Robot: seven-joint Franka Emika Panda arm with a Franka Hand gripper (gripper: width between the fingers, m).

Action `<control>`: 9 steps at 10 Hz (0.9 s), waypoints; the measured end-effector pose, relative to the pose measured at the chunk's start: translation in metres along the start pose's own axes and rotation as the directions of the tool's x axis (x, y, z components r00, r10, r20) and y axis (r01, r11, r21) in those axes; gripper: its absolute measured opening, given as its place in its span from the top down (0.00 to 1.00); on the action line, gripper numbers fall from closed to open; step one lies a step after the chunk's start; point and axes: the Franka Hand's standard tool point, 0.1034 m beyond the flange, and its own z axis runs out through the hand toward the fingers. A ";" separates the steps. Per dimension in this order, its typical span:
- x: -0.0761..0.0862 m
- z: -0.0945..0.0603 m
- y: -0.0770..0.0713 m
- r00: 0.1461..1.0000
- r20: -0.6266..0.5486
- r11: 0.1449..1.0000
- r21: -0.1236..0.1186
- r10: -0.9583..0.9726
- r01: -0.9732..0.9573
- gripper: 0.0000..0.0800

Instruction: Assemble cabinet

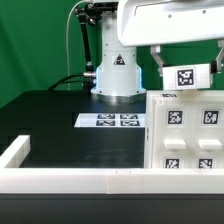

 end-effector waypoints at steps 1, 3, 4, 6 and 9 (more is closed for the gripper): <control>0.000 0.000 0.000 0.998 0.000 0.998 0.000 0.055 -0.055 0.30; -0.007 0.001 -0.001 0.950 -0.019 0.950 0.020 0.312 -0.311 0.30; -0.011 0.002 -0.005 0.863 -0.011 0.863 0.025 0.505 -0.504 0.30; -0.011 0.003 -0.007 0.709 -0.003 0.708 0.035 0.706 -0.705 0.30; -0.013 0.004 -0.011 0.451 0.041 0.449 0.041 0.892 -0.892 0.30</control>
Offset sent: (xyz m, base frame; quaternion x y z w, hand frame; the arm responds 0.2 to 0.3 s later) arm -0.0172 -0.0013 -0.0031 -0.0249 0.0221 0.3568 0.9336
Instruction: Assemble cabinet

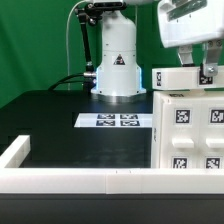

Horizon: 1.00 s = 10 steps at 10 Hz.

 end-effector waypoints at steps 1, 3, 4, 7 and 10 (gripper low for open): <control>-0.001 0.000 0.000 0.998 0.004 0.998 0.001 0.070 -0.070 0.30; -0.001 0.000 0.000 0.981 0.011 0.981 -0.003 0.192 -0.192 0.30; -0.001 0.000 -0.001 0.972 0.017 0.972 -0.008 0.233 -0.233 0.30; -0.003 0.000 -0.002 0.936 0.043 0.936 -0.013 0.351 -0.350 0.29; -0.010 -0.008 -0.003 0.955 0.056 0.956 -0.004 0.293 -0.293 0.02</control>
Offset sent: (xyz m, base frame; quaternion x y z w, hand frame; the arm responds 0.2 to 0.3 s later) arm 0.0036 -0.0081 0.0014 -0.0205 0.0131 0.1709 0.9850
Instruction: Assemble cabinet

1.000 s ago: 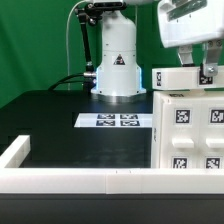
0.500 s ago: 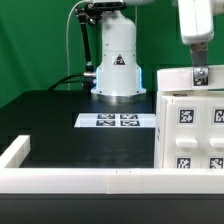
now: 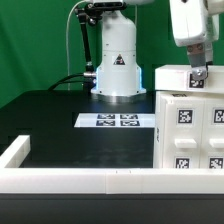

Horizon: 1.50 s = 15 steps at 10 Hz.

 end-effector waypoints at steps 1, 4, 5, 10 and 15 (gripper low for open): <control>-0.005 -0.006 0.002 1.000 0.016 1.000 0.004 -0.003 0.003 0.00; -0.007 -0.008 0.004 0.998 0.024 0.998 0.005 -0.055 0.055 0.00; -0.007 -0.007 0.004 0.997 0.023 0.997 0.002 -0.077 0.076 0.00; -0.020 -0.012 -0.001 0.573 0.074 0.568 -0.078 -0.816 0.819 0.00; -0.017 -0.011 -0.001 -0.084 0.104 -0.089 -0.039 -0.991 0.995 0.00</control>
Offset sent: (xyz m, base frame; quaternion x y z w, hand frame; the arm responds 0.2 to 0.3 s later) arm 0.0000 0.0000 0.0000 0.0000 0.0000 -0.0650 0.9979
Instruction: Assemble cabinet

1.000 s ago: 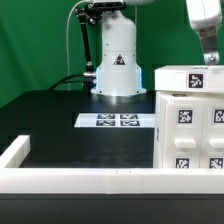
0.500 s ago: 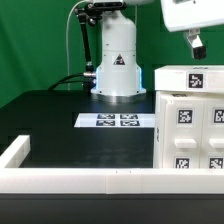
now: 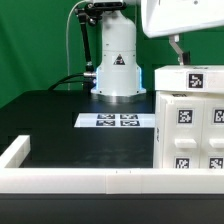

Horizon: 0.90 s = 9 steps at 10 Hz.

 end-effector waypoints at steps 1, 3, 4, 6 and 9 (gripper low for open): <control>0.000 0.000 0.002 0.985 0.008 0.985 0.000 -0.171 0.171 0.00; -0.004 -0.001 0.001 0.891 0.035 0.891 0.010 -0.453 0.453 0.00; -0.003 0.000 0.003 0.845 0.036 0.846 0.011 -0.534 0.534 0.00; -0.001 0.002 0.015 0.606 0.047 0.608 0.020 -0.794 0.794 0.00; 0.009 0.002 0.021 0.359 0.054 0.358 -0.035 -0.932 0.933 0.00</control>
Offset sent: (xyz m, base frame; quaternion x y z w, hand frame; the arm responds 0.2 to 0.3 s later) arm 0.0000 0.0000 0.0000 0.0000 0.0000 -0.1938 0.9810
